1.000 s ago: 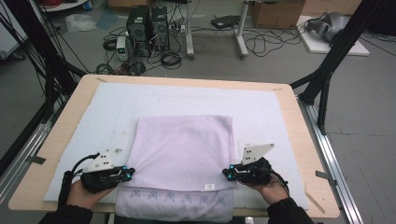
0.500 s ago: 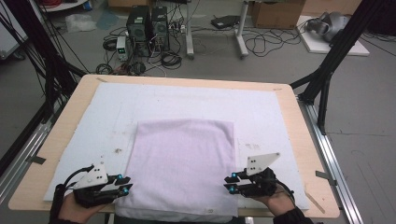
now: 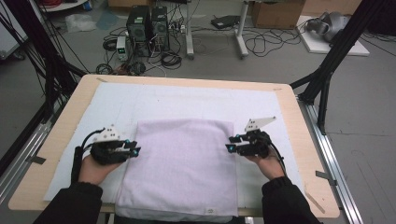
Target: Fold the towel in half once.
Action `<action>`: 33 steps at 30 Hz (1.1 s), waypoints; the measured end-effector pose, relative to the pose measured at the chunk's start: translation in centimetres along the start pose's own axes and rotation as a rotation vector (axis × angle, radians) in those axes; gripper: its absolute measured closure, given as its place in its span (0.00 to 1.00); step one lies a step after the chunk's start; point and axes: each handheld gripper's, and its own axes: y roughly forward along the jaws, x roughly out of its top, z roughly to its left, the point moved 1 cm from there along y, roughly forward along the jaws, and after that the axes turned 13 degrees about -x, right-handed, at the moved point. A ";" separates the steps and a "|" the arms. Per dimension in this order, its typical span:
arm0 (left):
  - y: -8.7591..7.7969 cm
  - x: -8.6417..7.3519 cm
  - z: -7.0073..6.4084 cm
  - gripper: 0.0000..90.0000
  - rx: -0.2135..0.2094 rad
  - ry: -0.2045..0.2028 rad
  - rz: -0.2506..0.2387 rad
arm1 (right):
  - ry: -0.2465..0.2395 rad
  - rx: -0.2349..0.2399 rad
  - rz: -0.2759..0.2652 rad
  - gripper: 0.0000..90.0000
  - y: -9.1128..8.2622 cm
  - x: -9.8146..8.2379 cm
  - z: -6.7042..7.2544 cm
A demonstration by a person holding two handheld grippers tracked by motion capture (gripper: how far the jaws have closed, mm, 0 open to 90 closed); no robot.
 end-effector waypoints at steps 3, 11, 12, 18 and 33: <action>1.0 1.6 2.3 0.71 0.033 -0.027 -0.016 | 0.035 -0.056 0.014 0.59 0.9 1.3 -2.6; 3.8 2.5 7.3 0.52 0.085 -0.135 -0.047 | 0.122 -0.086 0.059 0.46 4.5 1.2 -6.4; 4.2 2.2 7.6 0.50 0.093 -0.148 -0.032 | 0.129 -0.082 0.064 0.44 4.9 1.0 -6.6; 5.5 1.7 7.7 0.88 0.060 -0.134 0.016 | 0.135 -0.036 0.088 0.80 5.8 0.3 -7.3; 2.1 10.8 8.5 0.94 0.246 -0.072 -0.105 | -0.019 -0.220 0.045 0.96 1.7 8.7 -8.4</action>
